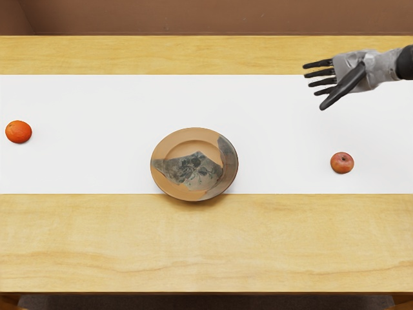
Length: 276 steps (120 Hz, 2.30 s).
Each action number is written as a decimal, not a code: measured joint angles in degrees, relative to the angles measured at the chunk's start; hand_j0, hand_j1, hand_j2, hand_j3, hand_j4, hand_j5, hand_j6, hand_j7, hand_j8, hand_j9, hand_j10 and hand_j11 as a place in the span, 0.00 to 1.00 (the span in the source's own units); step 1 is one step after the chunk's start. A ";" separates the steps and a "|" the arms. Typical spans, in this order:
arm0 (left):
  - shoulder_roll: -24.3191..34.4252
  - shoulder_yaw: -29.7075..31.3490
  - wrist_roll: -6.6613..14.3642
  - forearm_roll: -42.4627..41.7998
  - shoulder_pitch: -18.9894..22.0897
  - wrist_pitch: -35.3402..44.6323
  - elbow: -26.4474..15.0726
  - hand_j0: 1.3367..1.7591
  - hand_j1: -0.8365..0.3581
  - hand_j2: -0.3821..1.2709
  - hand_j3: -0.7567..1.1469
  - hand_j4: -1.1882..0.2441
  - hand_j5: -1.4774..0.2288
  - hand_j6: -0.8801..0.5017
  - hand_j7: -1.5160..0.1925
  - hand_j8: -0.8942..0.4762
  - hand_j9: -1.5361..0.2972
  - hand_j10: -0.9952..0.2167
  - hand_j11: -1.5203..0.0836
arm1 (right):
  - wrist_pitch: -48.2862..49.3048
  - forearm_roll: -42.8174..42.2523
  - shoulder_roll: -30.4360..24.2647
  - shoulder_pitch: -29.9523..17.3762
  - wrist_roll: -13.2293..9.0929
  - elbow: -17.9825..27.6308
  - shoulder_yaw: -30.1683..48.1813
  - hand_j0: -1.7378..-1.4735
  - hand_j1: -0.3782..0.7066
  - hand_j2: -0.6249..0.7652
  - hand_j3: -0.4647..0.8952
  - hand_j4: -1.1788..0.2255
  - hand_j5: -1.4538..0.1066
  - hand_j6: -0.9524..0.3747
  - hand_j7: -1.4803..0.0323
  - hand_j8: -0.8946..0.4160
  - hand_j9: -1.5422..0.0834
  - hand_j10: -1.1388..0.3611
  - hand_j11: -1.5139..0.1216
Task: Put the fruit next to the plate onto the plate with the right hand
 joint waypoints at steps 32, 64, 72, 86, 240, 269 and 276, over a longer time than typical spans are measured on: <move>0.00 0.00 -0.01 0.00 0.00 0.00 0.00 0.76 0.98 0.23 0.40 0.82 0.86 0.63 0.88 0.64 0.83 0.81 0.94 | -4.41 -8.97 -0.86 4.37 -0.01 5.73 -12.53 0.30 0.03 0.45 0.34 0.84 0.93 0.72 0.98 0.68 0.95 0.76 0.93; 0.00 0.00 -0.02 0.00 0.00 0.00 0.00 0.76 0.98 0.23 0.40 0.82 0.86 0.63 0.88 0.64 0.83 0.81 0.94 | -38.67 -19.37 -10.85 20.36 -0.01 36.74 -41.06 0.30 0.03 0.45 0.34 0.84 0.93 0.72 0.98 0.68 0.95 0.76 0.93; 0.00 0.00 -0.02 0.00 0.00 0.00 0.00 0.76 0.98 0.23 0.40 0.82 0.86 0.63 0.88 0.64 0.83 0.81 0.94 | -46.64 -21.17 -10.52 21.59 -0.01 43.07 -44.67 0.30 0.03 0.45 0.34 0.84 0.93 0.72 0.98 0.68 0.95 0.76 0.93; 0.00 0.00 -0.02 0.00 0.00 0.00 0.00 0.76 0.98 0.23 0.40 0.82 0.86 0.63 0.88 0.64 0.83 0.81 0.94 | -54.69 -21.06 -6.83 20.67 -0.01 49.15 -47.57 0.30 0.03 0.45 0.34 0.84 0.93 0.71 0.98 0.68 0.95 0.76 0.92; 0.00 0.00 -0.03 0.00 0.00 0.00 0.00 0.76 0.98 0.23 0.40 0.82 0.86 0.63 0.88 0.64 0.83 0.81 0.94 | -70.03 -18.91 1.18 15.47 -0.01 48.95 -60.76 0.30 0.35 0.41 0.34 0.63 0.69 0.50 0.73 0.46 0.72 0.56 0.69; 0.00 0.00 -0.01 0.00 0.00 0.00 0.00 0.76 0.98 0.23 0.40 0.82 0.86 0.63 0.88 0.64 0.83 0.81 0.94 | -70.02 -16.96 4.65 15.98 -0.01 46.45 -59.89 0.30 0.35 0.41 0.34 0.63 0.69 0.50 0.73 0.46 0.71 0.56 0.69; 0.00 0.00 -0.02 0.00 0.00 0.00 0.00 0.76 0.98 0.23 0.40 0.82 0.86 0.63 0.88 0.64 0.83 0.81 0.94 | -70.02 -16.78 4.94 15.95 -0.01 46.04 -59.98 0.30 0.37 0.41 0.34 0.62 0.67 0.48 0.71 0.45 0.70 0.55 0.68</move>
